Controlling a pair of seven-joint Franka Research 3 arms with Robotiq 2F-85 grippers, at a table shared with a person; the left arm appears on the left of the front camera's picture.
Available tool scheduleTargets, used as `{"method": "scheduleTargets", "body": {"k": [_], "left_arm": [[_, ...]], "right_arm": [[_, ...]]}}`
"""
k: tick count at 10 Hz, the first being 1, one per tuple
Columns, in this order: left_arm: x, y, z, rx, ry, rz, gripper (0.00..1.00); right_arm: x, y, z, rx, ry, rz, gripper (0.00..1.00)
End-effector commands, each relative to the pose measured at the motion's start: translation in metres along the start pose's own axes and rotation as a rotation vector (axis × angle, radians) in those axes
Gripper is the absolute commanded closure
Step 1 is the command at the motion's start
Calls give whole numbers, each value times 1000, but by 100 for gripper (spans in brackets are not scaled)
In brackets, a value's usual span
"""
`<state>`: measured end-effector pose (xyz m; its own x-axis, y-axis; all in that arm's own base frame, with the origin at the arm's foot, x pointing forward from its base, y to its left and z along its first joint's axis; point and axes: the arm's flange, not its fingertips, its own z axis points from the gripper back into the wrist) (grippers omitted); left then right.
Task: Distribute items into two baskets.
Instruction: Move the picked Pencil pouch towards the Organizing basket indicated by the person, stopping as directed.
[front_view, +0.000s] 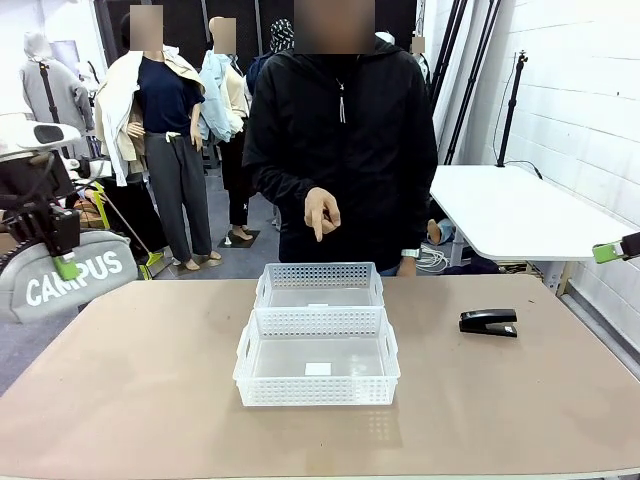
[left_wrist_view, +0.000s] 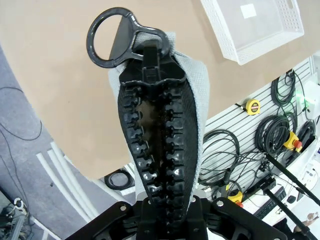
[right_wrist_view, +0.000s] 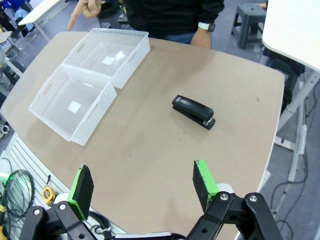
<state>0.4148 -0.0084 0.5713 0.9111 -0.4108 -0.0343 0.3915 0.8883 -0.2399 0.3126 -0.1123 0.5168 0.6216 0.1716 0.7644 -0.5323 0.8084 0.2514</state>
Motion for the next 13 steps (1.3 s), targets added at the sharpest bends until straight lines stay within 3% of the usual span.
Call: {"method": "scheduleTargets", "body": {"k": [1,3,5,13], "left_arm": [[21,-8,-10,-10,7,-118,85],[32,-19,-19,7,18,-165,85],[39,-29,-27,-18,-6,-299,85],[93,-93,-66,-76,117,-642,85]], "right_arm": [[1,1,-1,14,-2,-12,0],[1,1,-1,14,-2,-12,0],[1,1,-1,14,-2,-12,0],[1,1,-1,14,-2,-12,0]]}}
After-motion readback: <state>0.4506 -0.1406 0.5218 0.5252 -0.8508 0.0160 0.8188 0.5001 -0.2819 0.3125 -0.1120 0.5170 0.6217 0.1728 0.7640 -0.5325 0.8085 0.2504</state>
